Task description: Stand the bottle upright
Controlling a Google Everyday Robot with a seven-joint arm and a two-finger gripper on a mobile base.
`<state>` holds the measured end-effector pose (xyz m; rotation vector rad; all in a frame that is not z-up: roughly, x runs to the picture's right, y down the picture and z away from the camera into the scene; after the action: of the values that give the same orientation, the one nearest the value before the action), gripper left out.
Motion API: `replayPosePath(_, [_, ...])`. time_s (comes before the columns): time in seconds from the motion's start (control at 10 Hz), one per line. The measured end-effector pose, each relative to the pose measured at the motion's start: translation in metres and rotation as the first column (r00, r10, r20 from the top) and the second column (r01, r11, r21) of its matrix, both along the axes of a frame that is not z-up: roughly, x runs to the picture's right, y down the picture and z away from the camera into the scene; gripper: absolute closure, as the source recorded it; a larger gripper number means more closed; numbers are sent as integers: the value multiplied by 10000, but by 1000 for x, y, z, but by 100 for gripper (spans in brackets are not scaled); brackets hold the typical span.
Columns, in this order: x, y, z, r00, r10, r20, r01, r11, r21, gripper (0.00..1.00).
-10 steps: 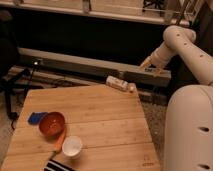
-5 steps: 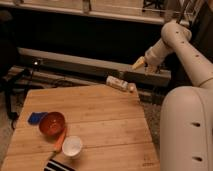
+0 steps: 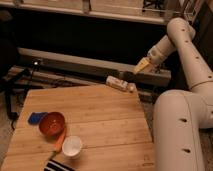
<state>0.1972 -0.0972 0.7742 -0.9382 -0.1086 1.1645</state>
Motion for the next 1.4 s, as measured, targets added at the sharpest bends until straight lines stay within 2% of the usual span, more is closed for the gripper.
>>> replayPosePath(0.8, [1, 0, 0, 10000, -68, 0, 68, 10000, 48, 35])
replayPosePath(1.0, [10, -12, 5, 9988, -437, -205, 453, 9951, 879, 35])
replayPosePath(1.2, [23, -24, 10, 9929, -1051, -564, 1143, 9731, 2001, 35])
replayPosePath(1.3, [30, -26, 9, 9870, -1418, -757, 1565, 9552, 2511, 35])
replayPosePath(1.4, [33, -21, 7, 9801, -1769, -904, 1955, 9394, 2817, 35])
